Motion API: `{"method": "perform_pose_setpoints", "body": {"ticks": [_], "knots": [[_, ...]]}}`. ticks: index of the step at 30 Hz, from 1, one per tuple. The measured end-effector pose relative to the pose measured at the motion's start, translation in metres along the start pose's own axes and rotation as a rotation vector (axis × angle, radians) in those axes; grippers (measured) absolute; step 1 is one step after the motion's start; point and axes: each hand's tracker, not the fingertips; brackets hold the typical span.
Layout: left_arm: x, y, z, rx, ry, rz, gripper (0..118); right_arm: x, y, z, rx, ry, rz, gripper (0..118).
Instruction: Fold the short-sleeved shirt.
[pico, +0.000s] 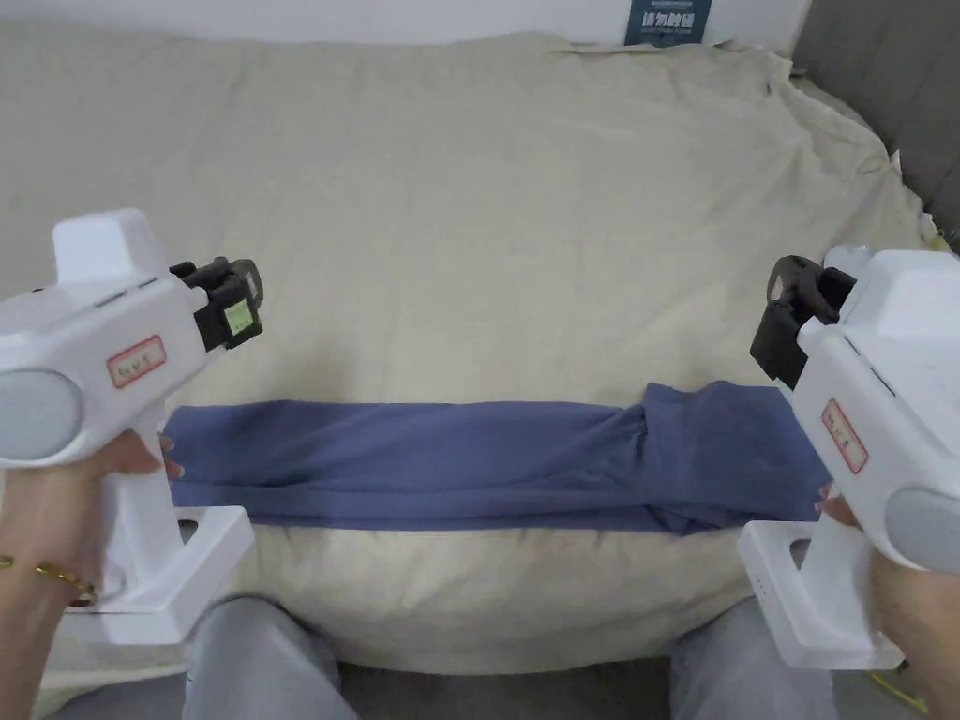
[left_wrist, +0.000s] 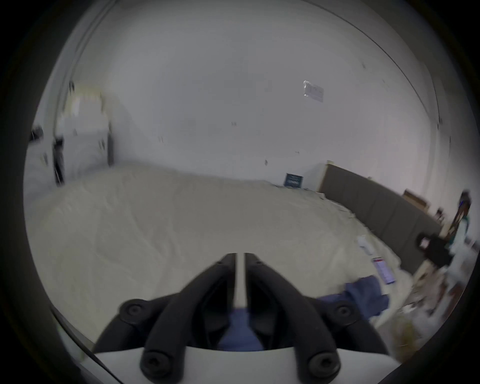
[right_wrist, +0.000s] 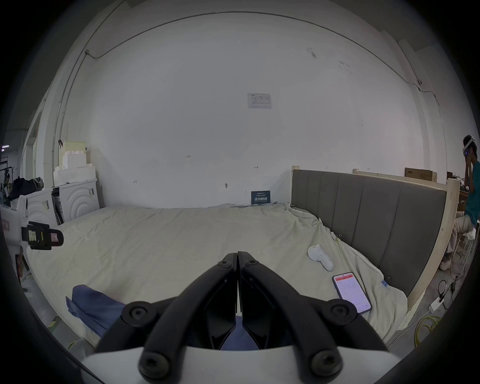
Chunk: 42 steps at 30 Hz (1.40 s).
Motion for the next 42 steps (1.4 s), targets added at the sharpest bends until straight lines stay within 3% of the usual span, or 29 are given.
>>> {"method": "perform_pose_setpoints", "body": {"ticks": [3,6,11,19,22,25,29,31,32,34,42], "knots": [[-0.037,0.011,-0.014,-0.163,-0.102,0.078,118,-0.006,0.0,-0.002,-0.015,0.005,0.008,0],[-0.067,0.013,-0.025,-0.249,-0.176,0.15,118,-0.01,-0.002,-0.005,-0.029,0.002,0.015,0],[-0.117,0.004,-0.054,-0.52,-0.142,0.202,118,-0.015,-0.003,-0.011,-0.066,-0.007,0.025,0],[-0.18,-0.023,-0.085,-0.658,-0.05,0.294,118,-0.022,-0.007,-0.023,-0.119,-0.026,0.068,0],[-0.188,-0.031,-0.094,-0.674,-0.038,0.342,104,-0.025,-0.008,-0.027,-0.135,-0.028,0.074,0],[-0.189,-0.042,-0.099,-0.675,-0.04,0.369,78,-0.028,-0.01,-0.029,-0.141,-0.029,0.075,0],[-0.179,-0.053,-0.104,-0.71,-0.041,0.325,65,-0.029,-0.012,-0.032,-0.156,-0.033,0.076,0],[-0.174,-0.053,-0.102,-0.705,-0.022,0.289,53,-0.029,-0.014,-0.032,-0.163,-0.029,0.075,0],[-0.172,-0.053,-0.101,-0.707,-0.008,0.277,42,-0.029,-0.014,-0.032,-0.166,-0.027,0.078,0],[-0.164,-0.053,-0.1,-0.711,0.063,0.231,8,-0.03,-0.016,-0.032,-0.173,-0.022,0.086,0],[-0.128,-0.041,-0.089,-0.701,0.143,0.169,0,-0.029,-0.021,-0.03,-0.19,-0.002,0.085,0]]}}
